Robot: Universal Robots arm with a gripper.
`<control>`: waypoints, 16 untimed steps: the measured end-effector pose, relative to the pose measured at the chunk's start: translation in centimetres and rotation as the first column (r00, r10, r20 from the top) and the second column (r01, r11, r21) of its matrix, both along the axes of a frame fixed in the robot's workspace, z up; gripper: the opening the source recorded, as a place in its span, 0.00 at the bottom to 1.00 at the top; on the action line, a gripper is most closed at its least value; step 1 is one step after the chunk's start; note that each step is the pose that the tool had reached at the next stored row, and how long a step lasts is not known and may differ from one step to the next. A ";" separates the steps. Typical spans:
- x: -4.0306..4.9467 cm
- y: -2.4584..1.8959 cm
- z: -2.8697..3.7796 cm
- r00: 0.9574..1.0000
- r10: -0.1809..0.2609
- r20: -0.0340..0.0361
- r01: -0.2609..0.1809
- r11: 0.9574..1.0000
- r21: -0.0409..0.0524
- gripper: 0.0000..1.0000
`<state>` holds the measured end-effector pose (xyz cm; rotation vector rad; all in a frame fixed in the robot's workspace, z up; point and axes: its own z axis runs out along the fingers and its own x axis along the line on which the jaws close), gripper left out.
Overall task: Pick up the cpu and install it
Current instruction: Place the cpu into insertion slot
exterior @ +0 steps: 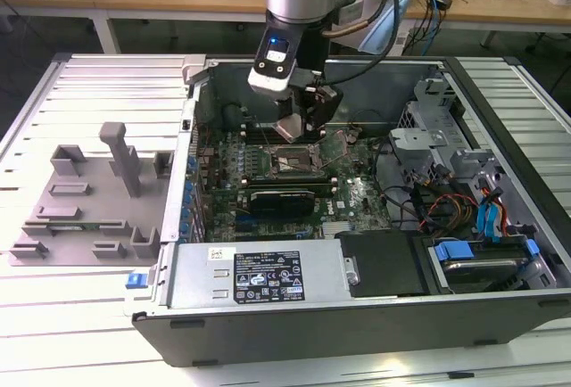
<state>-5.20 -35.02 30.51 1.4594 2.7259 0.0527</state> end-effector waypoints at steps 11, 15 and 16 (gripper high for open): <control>0.00 0.00 -0.13 0.957 -0.289 0.000 0.289 0.957 0.000 0.55; 0.00 0.00 -0.19 0.908 -0.420 0.000 0.420 0.908 0.000 0.55; 0.00 0.00 -0.20 0.897 -0.442 0.000 0.442 0.897 0.000 0.55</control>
